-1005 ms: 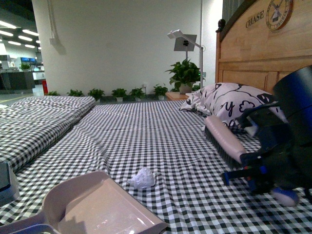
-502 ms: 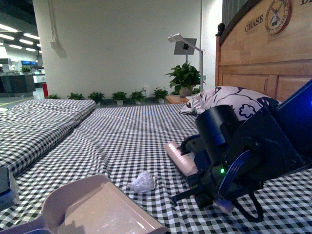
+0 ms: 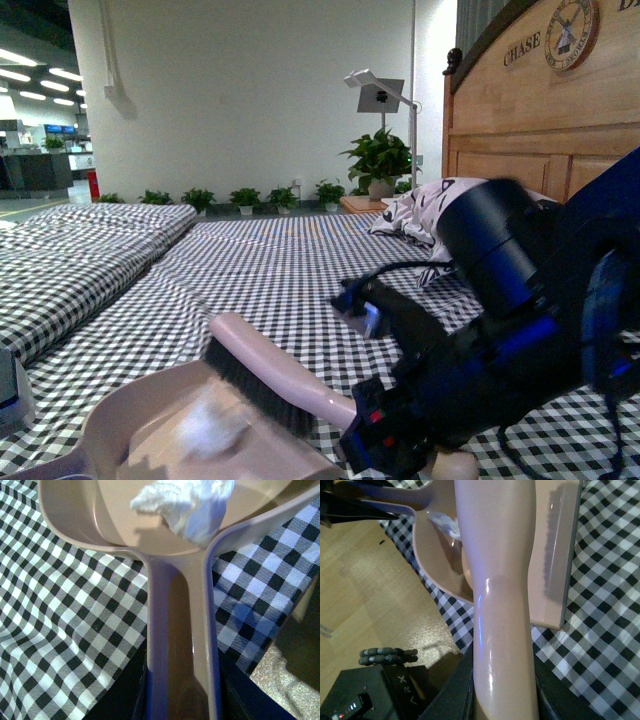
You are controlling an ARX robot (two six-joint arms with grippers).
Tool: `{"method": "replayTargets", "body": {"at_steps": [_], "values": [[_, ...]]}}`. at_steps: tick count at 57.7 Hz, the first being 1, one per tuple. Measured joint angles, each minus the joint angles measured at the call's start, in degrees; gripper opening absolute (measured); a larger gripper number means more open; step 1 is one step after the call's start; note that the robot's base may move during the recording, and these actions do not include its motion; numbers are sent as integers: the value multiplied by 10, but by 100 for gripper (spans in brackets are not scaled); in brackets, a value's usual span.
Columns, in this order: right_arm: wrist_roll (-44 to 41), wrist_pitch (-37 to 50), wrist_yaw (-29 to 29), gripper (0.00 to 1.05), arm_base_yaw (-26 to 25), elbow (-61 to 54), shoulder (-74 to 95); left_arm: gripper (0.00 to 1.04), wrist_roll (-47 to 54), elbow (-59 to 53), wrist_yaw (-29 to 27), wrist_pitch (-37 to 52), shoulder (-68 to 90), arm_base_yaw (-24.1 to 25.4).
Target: Clean up trash
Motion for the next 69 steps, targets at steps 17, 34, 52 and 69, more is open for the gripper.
{"method": "replayTargets", "body": {"at_steps": [17,34,52,69], "values": [[-16,66,67,19,-72,-88,-33,28,0,0,1,0,0,0],[91,179,130,19,-141,-136,-85,28,-20,-12,10,41,0,0],[214,199,65,19,-299,-203,-264,28,-263,-85,-35,314,-46,9],[309,179,-10,19,-358,-225,-415,28,-373,-148,-166,416,-159,28]]}}
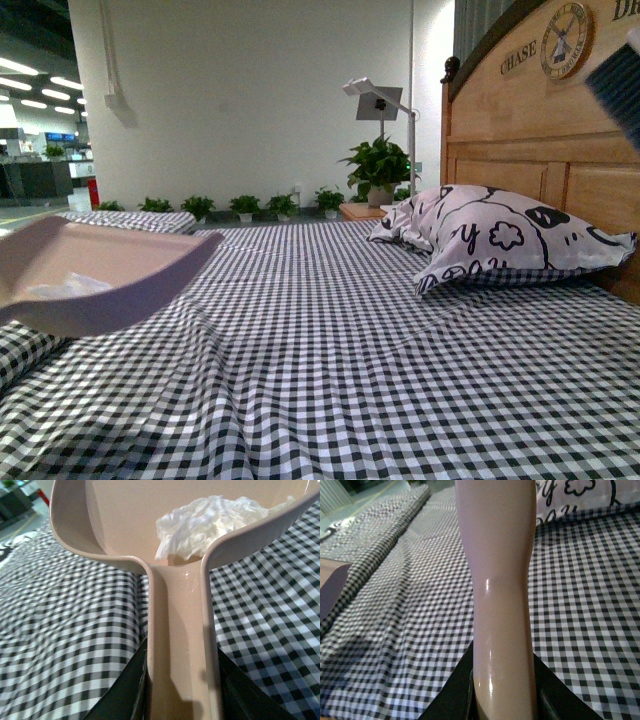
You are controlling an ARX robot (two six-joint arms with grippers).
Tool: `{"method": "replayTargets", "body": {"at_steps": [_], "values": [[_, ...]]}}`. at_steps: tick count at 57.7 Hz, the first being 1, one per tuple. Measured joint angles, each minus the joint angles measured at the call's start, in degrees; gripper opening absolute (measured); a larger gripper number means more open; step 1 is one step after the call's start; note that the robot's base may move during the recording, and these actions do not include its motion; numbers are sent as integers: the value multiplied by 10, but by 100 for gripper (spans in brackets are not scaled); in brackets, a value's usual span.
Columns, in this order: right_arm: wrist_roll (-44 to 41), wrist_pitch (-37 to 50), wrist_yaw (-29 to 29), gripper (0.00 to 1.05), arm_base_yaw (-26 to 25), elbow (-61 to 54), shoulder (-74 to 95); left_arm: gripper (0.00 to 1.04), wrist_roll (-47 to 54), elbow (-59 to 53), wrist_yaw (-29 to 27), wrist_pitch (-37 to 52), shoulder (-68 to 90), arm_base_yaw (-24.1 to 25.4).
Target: Clean up trash
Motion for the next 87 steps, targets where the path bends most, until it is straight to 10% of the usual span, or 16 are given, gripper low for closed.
{"method": "replayTargets", "body": {"at_steps": [44,87], "values": [[146,-82,-106,19,-70,-42,-297,28,-138,-165,90,-188,-498,3],[132,-107,-95,19,-85,-42,-306,28,-140,-174,100,-197,-522,3]]}}
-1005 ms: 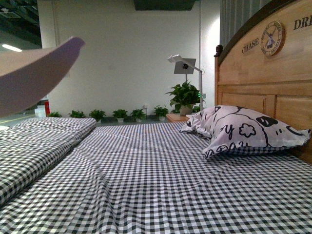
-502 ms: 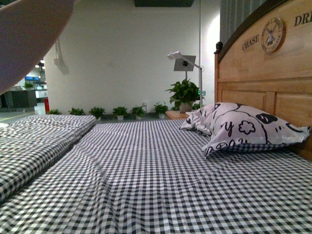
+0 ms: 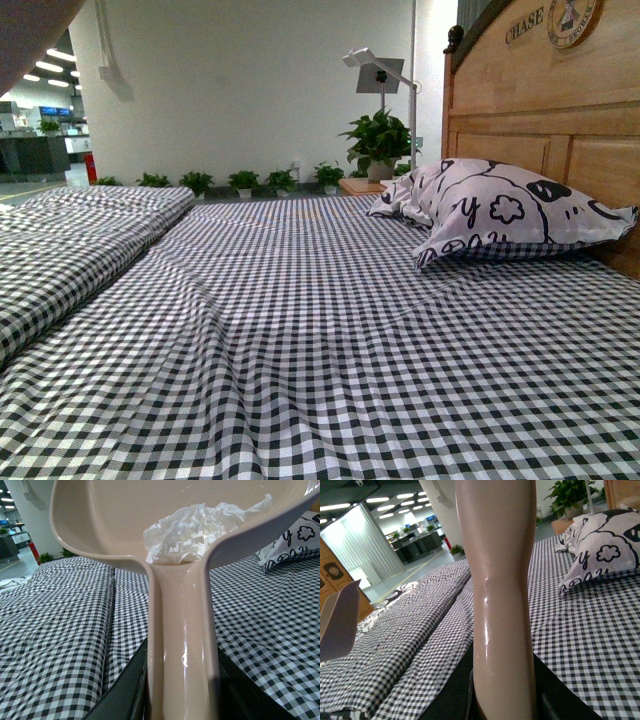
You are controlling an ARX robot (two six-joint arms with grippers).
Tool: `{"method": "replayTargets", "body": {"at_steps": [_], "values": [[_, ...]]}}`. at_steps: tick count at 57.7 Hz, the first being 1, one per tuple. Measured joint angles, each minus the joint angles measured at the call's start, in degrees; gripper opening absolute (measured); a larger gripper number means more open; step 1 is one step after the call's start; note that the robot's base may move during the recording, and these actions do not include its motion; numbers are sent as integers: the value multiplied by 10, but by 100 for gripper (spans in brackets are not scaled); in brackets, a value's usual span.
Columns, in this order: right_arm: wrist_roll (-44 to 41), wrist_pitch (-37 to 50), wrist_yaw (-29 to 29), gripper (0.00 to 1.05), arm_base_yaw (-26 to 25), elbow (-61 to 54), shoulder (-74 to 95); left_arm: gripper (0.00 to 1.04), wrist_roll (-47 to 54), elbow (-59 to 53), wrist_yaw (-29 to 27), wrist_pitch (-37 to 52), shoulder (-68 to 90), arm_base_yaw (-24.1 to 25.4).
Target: Clean up trash
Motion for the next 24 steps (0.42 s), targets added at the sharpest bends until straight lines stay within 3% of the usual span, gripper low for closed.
{"method": "replayTargets", "body": {"at_steps": [24], "values": [[0,0,0,19,-1,0,0,28,0,0,0,0,0,0]]}}
